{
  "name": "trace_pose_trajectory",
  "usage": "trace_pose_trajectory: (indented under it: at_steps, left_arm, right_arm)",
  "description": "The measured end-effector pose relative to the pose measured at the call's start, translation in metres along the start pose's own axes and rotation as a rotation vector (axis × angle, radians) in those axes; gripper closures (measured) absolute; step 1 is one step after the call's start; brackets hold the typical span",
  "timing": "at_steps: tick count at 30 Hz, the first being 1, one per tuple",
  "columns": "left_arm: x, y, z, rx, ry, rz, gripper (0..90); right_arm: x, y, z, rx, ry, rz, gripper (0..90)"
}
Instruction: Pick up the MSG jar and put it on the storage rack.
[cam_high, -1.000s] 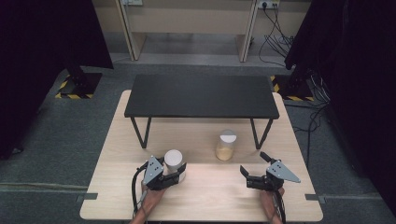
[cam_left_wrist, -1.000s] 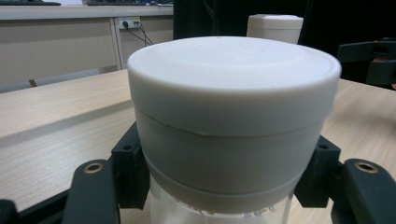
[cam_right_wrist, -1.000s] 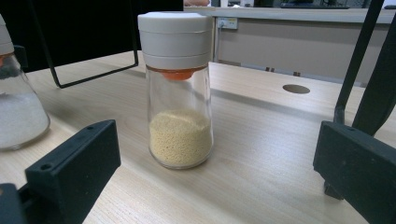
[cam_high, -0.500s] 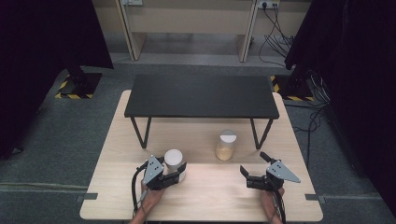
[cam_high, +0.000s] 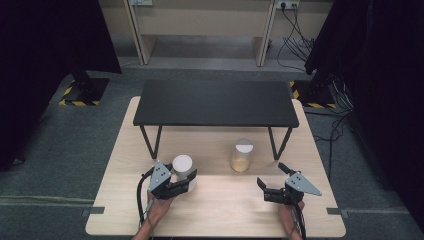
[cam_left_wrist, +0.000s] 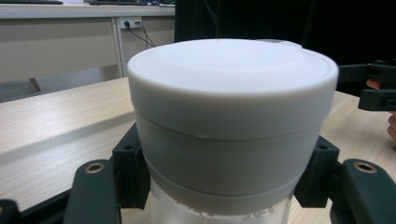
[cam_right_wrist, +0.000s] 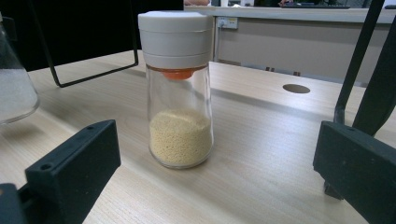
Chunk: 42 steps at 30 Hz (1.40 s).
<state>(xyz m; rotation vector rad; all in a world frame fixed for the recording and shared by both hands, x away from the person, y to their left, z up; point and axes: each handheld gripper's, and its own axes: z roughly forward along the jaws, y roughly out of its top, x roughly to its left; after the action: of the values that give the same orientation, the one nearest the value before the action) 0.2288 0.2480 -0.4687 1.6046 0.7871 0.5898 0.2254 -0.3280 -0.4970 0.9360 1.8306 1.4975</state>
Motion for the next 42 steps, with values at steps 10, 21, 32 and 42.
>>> trace_pose_trajectory:
  at_steps: [10,21,32,42]
  left_arm:
    - [0.003,0.016,-0.001,0.015,-0.012,-0.002,35.1]
    - [0.012,0.061,-0.006,0.021,-0.057,0.006,35.1]
    - [0.017,0.112,0.002,0.03,-0.105,0.024,35.0]
    - [0.022,0.158,0.011,0.015,-0.113,-0.018,35.1]
  right_arm:
    - [0.0,0.0,0.0,0.001,-0.001,0.001,0.6]
    - [0.0,0.0,0.0,0.002,-0.003,0.001,0.6]
    - [0.0,0.0,0.0,0.003,-0.003,0.0,0.6]
    - [0.001,0.001,0.001,0.008,0.0,-0.007,0.6]
